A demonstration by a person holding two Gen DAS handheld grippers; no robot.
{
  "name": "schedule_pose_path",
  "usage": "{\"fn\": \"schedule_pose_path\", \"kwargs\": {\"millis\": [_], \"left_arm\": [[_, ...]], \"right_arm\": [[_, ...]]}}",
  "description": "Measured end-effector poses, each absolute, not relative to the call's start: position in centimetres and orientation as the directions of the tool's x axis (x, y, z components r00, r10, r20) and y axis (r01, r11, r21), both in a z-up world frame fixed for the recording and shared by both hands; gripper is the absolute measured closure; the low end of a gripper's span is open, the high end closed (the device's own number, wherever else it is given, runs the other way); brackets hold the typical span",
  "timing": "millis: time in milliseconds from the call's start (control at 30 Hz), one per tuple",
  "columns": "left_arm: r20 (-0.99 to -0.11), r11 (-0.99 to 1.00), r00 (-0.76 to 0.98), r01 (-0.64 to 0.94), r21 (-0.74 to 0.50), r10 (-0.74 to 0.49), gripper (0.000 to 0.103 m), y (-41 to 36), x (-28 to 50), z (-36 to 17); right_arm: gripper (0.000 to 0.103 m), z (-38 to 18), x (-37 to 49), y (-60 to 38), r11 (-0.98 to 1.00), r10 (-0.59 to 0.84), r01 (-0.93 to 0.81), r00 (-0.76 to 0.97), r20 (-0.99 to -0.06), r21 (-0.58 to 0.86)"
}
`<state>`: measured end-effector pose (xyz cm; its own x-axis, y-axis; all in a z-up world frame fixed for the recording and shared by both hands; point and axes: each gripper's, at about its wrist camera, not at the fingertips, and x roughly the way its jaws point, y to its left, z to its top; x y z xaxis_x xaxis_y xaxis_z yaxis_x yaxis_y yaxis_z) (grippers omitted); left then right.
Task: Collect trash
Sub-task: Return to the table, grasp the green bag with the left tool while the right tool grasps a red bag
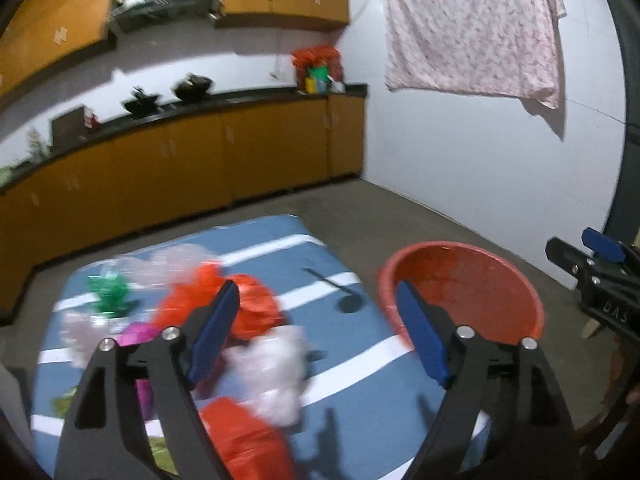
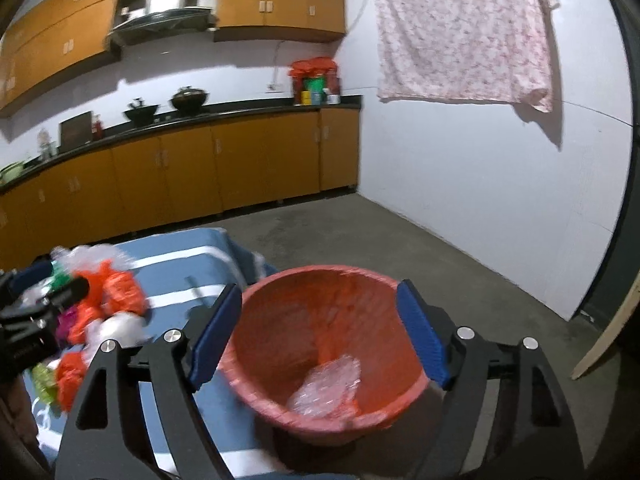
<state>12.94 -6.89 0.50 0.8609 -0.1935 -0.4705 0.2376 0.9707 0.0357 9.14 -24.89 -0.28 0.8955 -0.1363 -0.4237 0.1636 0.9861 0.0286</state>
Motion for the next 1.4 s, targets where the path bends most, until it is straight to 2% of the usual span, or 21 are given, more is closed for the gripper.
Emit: {"fn": "schedule_pose_path", "kwargs": {"millis": [167, 333, 567, 667, 933, 1100, 1300, 1400], "left_arm": [[-0.441, 0.991, 0.896, 0.104, 0.086, -0.055, 0.018, -1.4, 10.0, 0.8], [-0.45, 0.993, 0.887, -0.076, 0.088, 0.108, 0.017, 5.3, 8.0, -0.4], [-0.522, 0.969, 0.821, -0.245, 0.042, 0.23, 0.017, 13.0, 6.1, -3.5], [-0.542, 0.96, 0.802, -0.277, 0.034, 0.251, 0.017, 14.6, 5.3, -4.4], [-0.566, 0.948, 0.782, -0.319, -0.005, 0.26, 0.017, 17.2, 4.2, -5.5], [-0.579, 0.95, 0.777, -0.313, -0.013, 0.248, 0.017, 17.3, 4.3, -6.0], [-0.603, 0.958, 0.769, -0.285, -0.031, 0.21, 0.017, 16.6, 4.9, -6.8], [-0.613, 0.966, 0.769, -0.257, -0.034, 0.183, 0.017, 15.7, 5.5, -7.0]], "right_arm": [[0.023, -0.8, 8.2, -21.0, 0.995, -0.043, 0.078, 0.901, -0.433, 0.064], [0.023, -1.9, 7.9, -16.1, 0.995, 0.073, -0.033, 0.886, -0.457, 0.096], [0.023, -4.5, 7.6, -9.1, 0.977, 0.213, -0.181, 0.837, -0.504, 0.112], [0.024, -5.7, 7.5, -7.1, 0.971, 0.235, -0.215, 0.821, -0.52, 0.099], [0.034, -9.0, 9.1, -3.2, 0.963, 0.245, -0.263, 0.772, -0.587, 0.056], [0.036, -10.4, 10.0, -2.2, 0.959, 0.251, -0.277, 0.739, -0.625, 0.057], [0.05, -10.9, 10.7, -1.5, 0.951, 0.259, -0.305, 0.726, -0.637, 0.04], [0.052, -10.5, 10.2, -2.0, 0.95, 0.269, -0.307, 0.733, -0.625, 0.048]]}}
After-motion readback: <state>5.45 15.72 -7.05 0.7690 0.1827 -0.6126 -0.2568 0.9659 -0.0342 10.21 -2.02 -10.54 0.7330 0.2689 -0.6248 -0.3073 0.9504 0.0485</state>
